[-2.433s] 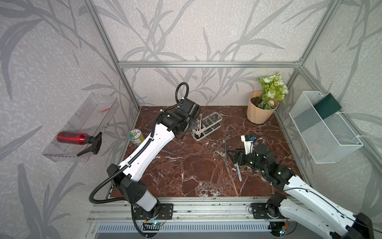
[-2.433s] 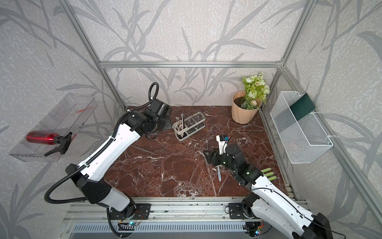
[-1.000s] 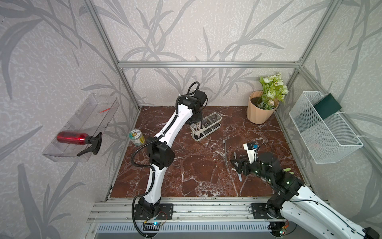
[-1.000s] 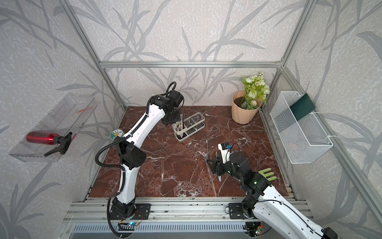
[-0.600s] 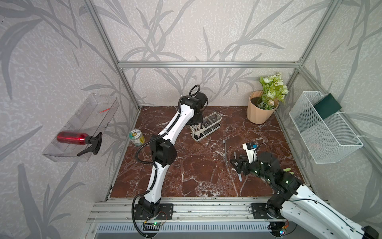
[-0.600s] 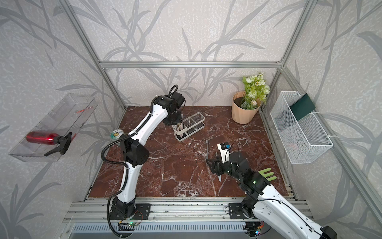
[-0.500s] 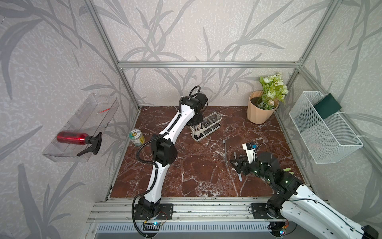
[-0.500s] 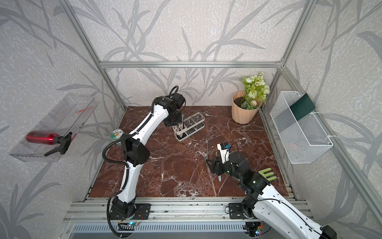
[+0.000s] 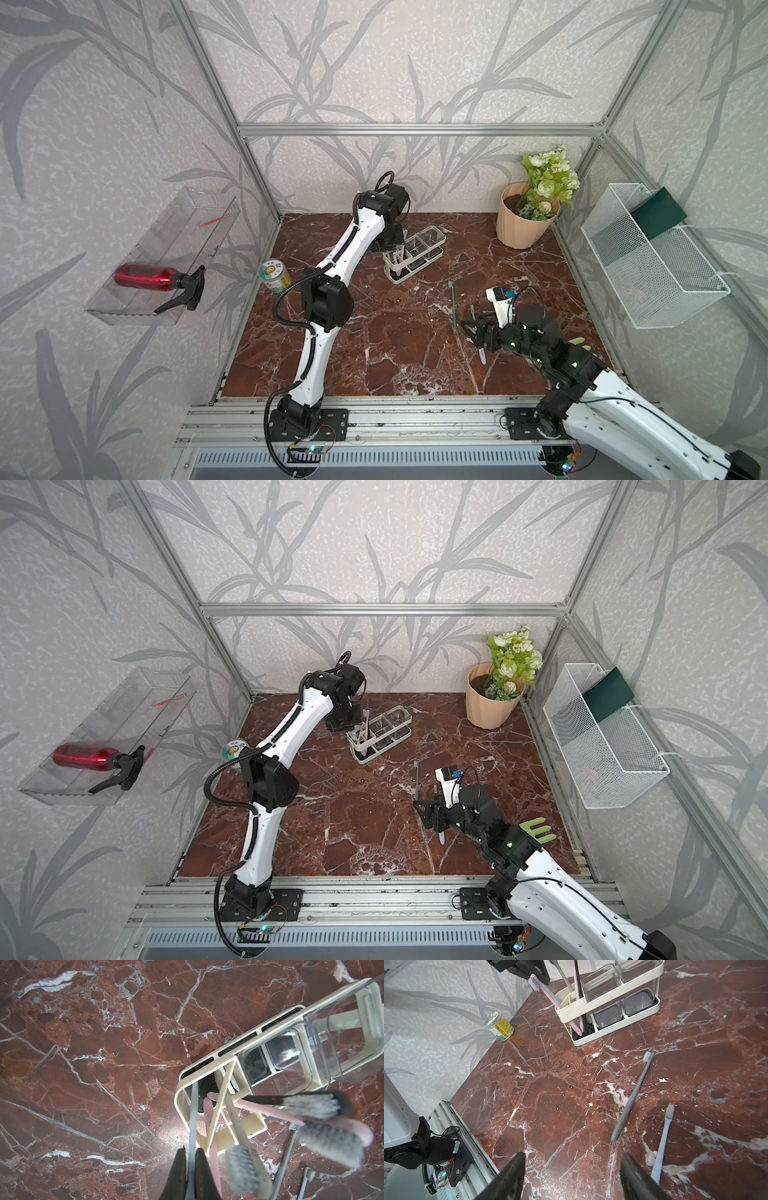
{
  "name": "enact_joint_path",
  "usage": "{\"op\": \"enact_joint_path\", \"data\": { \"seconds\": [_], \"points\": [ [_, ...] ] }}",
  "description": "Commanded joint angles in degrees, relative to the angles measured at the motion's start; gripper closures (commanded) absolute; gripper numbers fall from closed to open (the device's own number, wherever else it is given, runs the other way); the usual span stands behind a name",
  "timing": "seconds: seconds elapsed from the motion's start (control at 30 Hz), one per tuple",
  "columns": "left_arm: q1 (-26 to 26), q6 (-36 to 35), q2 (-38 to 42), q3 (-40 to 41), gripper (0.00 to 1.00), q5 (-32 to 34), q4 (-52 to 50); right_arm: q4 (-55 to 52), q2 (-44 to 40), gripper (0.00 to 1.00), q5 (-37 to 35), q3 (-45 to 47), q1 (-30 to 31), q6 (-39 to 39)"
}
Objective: Place the toothbrush into the toothbrush holder
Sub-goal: Place the toothbrush in the toothbrush holder.
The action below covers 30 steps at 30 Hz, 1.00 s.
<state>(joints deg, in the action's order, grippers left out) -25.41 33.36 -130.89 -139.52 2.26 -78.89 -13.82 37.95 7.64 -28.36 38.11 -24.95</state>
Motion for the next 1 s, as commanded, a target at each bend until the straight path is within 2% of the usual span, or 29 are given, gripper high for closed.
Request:
{"op": "enact_joint_path", "data": {
  "seconds": [0.0,0.2,0.57,0.97],
  "points": [
    [0.12,-1.09,-0.95,-1.24,0.92,-1.09,-2.50,1.22,0.08,0.28,0.61,0.34,0.30,0.44],
    [0.30,-1.27,-0.86,-2.65,0.84,-1.89,-2.49,0.93,-0.21,0.28,0.36,0.32,0.30,0.48],
    [0.41,-1.58,1.28,-3.12,0.60,-1.30,-1.96,0.58,-0.09,0.28,0.26,-0.07,0.26,0.65],
    [1.13,-1.32,8.48,-3.01,0.46,1.85,-2.04,-1.80,2.37,0.28,-2.31,-1.79,0.34,0.92]
  ]
}}
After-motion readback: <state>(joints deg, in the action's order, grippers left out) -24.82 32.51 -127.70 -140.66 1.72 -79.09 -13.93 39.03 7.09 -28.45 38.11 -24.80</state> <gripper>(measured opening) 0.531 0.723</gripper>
